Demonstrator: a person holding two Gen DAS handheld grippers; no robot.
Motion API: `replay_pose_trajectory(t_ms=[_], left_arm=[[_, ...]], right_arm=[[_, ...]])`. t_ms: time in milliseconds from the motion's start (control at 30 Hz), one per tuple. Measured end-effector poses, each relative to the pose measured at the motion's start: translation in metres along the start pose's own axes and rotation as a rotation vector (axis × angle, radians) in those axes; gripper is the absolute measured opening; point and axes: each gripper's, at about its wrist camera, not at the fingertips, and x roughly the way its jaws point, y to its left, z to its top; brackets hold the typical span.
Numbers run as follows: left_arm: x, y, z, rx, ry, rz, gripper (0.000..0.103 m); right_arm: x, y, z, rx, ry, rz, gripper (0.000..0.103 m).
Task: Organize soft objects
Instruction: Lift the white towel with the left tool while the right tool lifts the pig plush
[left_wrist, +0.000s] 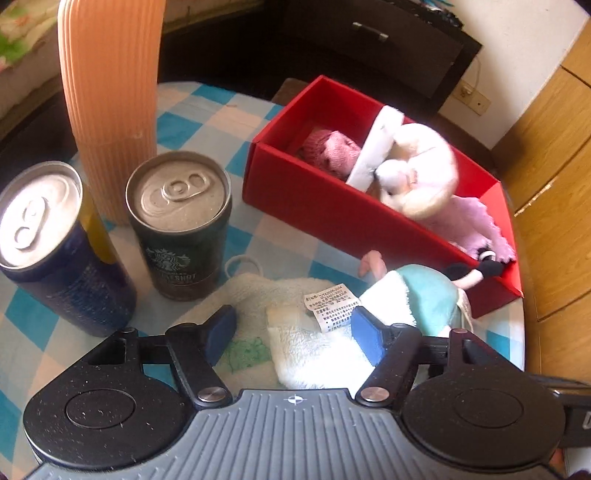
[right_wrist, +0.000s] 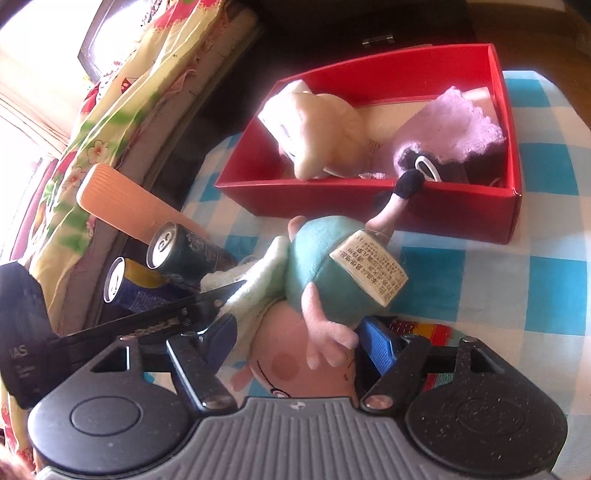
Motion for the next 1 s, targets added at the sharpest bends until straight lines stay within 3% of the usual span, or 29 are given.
replay_pose_trajectory(t_ms=[33,100,167,267,367,467,567,633,700,767,900,933,967,1000], left_arm=[[0.002,0.004,0.002,-0.025,0.015,-0.009,0.053],[0.003,0.008,0.003,-0.030,0.033,-0.006,0.027],[-0.003,0.010,0.002,-0.034,0.037,-0.048,0.017],[-0.026,0.023,0.003,-0.138,0.036,-0.234,0.013],[-0.052,0.039,0.002,-0.224,0.010,-0.371,0.010],[-0.073,0.049,0.002,-0.268,-0.025,-0.454,0.007],[-0.089,0.050,0.001,-0.257,-0.055,-0.490,0.007],[-0.094,0.045,0.001,-0.205,-0.068,-0.448,0.011],[-0.089,0.037,-0.004,-0.144,-0.077,-0.312,0.025],[-0.070,0.031,-0.011,-0.098,-0.037,-0.215,0.036],[-0.041,0.031,-0.024,-0.150,0.073,-0.242,0.060],[-0.038,0.028,-0.026,-0.142,0.066,-0.234,0.066],[-0.037,0.027,-0.026,-0.154,0.043,-0.205,0.078],[-0.035,0.028,-0.027,-0.187,0.016,-0.179,0.081]], right_arm=[[0.000,-0.002,0.000,0.007,-0.004,-0.001,0.052],[-0.001,-0.007,0.001,0.018,-0.012,-0.001,0.052],[-0.005,-0.010,0.002,0.017,-0.029,-0.004,0.052],[-0.014,-0.008,0.004,-0.002,-0.058,0.007,0.052],[-0.017,-0.006,0.003,-0.005,-0.063,0.014,0.052],[-0.012,-0.012,0.000,0.048,-0.038,0.030,0.052],[-0.008,-0.014,-0.001,0.085,-0.029,0.043,0.052],[-0.004,-0.012,0.000,0.098,-0.028,0.045,0.052],[0.000,-0.007,0.002,0.094,-0.026,0.035,0.052],[0.002,-0.003,0.001,0.086,-0.037,0.017,0.054],[0.007,-0.006,0.000,0.105,-0.015,0.009,0.057],[0.008,-0.008,0.001,0.120,-0.011,0.015,0.057],[0.009,-0.009,0.002,0.133,-0.009,0.019,0.058],[0.009,-0.011,0.003,0.144,-0.011,0.024,0.058]])
